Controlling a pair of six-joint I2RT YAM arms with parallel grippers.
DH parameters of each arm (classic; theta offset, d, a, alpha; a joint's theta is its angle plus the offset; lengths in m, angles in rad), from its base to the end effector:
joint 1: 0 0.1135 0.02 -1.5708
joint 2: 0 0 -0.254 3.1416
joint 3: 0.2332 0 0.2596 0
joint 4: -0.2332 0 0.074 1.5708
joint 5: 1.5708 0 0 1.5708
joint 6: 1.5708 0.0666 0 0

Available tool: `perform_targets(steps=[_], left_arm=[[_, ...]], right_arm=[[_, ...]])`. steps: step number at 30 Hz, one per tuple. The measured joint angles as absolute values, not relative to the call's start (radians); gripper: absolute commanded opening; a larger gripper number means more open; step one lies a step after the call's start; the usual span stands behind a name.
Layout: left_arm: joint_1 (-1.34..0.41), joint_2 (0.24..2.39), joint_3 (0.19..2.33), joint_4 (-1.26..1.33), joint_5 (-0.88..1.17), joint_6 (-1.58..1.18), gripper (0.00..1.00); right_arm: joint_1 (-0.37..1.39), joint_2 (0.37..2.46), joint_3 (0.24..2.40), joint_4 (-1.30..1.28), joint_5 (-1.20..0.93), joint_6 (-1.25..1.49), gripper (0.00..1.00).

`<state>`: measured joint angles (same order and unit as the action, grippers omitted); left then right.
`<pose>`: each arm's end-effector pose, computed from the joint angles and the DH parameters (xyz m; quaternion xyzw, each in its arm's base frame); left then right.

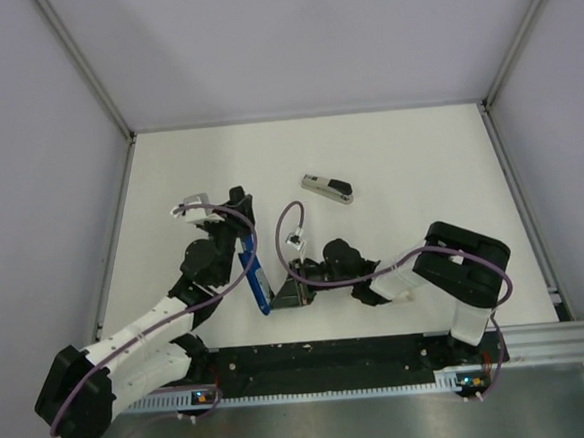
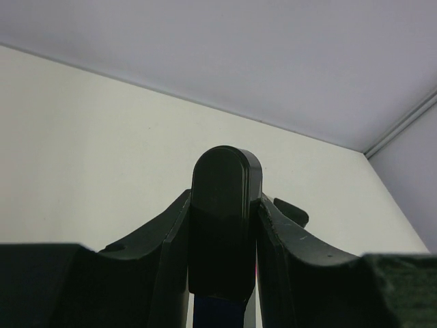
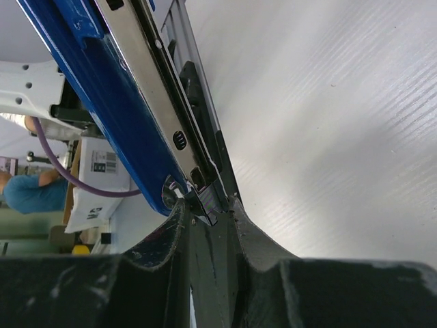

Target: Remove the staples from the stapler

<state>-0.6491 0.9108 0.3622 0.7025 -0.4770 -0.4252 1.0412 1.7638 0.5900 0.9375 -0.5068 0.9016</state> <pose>0.2118 -0.1223 0.2540 -0.1076 0.6483 -0.2455 0.7126 0.1490 0.3186 0.1221 -0.2078 0.7478 0.6057 0.1754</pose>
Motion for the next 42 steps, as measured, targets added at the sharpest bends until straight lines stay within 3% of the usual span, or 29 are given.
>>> perform_targets(steps=[18, 30, 37, 42], left_arm=[[-0.649, 1.116, 0.456, 0.594, -0.593, -0.337, 0.0], [-0.649, 1.122, 0.481, 0.54, -0.598, -0.321, 0.0], [-0.651, 1.121, 0.492, 0.514, -0.607, -0.3, 0.0], [-0.659, 1.121, 0.492, 0.484, -0.619, -0.285, 0.0]], right_arm=[[1.045, 1.884, 0.707, 0.865, -0.553, 1.027, 0.0], [1.048, 1.887, 0.737, 0.813, -0.574, 1.041, 0.02], [1.052, 1.885, 0.756, 0.771, -0.577, 1.04, 0.26], [1.051, 1.884, 0.773, 0.744, -0.568, 1.04, 0.35]])
